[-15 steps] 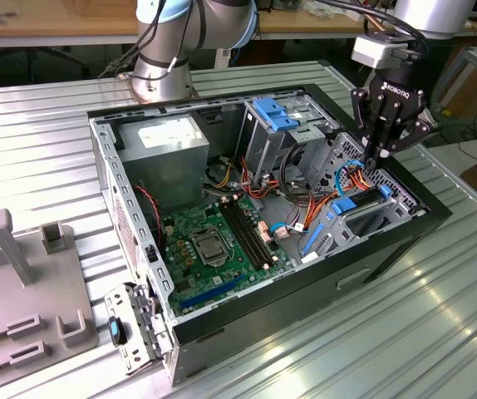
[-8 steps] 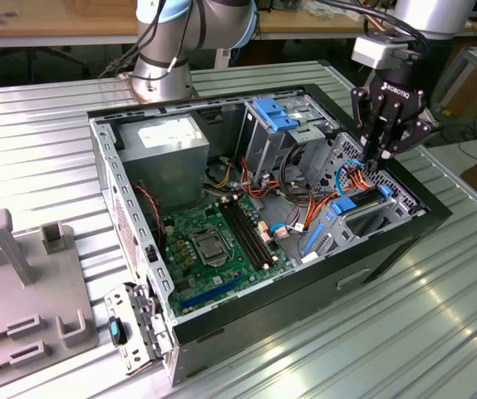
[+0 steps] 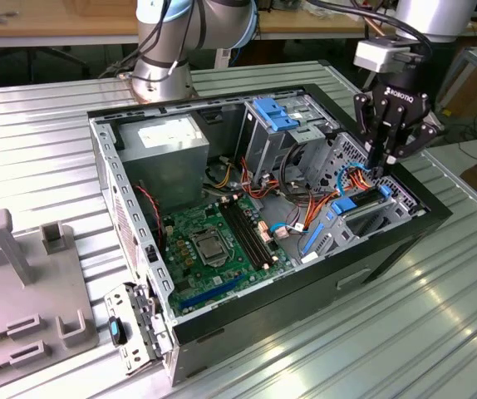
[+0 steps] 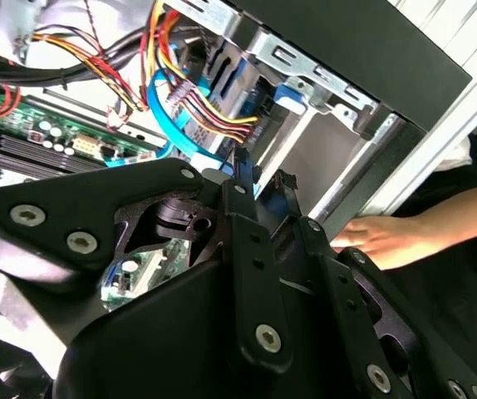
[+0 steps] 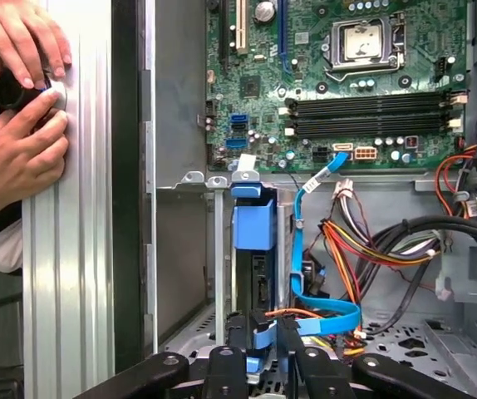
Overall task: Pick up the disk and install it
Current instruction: 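Insert the second disk wire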
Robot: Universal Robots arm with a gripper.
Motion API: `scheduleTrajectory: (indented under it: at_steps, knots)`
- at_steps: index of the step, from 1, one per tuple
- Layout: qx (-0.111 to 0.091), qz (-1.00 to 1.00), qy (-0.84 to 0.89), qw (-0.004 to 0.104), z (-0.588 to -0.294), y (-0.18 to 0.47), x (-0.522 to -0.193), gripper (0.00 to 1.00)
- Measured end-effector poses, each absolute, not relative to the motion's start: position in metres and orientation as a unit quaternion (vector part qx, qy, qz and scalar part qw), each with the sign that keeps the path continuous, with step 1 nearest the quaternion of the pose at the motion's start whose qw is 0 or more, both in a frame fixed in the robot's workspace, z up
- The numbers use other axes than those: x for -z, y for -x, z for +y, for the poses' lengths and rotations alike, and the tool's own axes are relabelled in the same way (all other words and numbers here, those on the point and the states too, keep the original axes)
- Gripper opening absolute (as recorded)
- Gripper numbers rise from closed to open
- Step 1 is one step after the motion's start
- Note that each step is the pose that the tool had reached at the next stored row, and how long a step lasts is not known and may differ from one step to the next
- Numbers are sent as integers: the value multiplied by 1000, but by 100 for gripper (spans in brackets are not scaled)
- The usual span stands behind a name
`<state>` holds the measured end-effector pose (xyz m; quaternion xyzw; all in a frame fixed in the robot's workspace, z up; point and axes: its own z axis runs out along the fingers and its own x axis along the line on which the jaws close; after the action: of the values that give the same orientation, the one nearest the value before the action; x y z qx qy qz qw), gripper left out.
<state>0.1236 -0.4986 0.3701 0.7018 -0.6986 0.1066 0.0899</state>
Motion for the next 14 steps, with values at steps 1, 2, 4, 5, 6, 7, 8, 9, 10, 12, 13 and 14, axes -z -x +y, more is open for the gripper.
scheduleTrajectory:
  at_steps: [1, 2, 4, 5, 6, 7, 8, 9, 10, 12, 13, 14]
  knots:
    - [-109, -698, -702, 92, -499, -124, -370, 29]
    - [-110, -698, -701, 94, -500, -124, -369, 29]
    - [-115, -697, -701, 98, -501, -124, -368, 28]
    - [-115, -697, -701, 99, -501, -124, -367, 21]
    - [-116, -697, -700, 99, -501, -124, -367, 16]
    - [-117, -697, -700, 100, -501, -124, -367, 16]
    - [-117, -697, -700, 100, -501, -124, -367, 16]
    - [-117, -697, -700, 100, -501, -124, -367, 16]
    - [-117, -697, -700, 100, -501, -124, -367, 16]
    - [-116, -697, -701, 99, -501, -122, -366, 16]
    - [-115, -697, -701, 98, -501, -118, -366, 16]
    - [-115, -697, -701, 98, -501, -116, -366, 16]
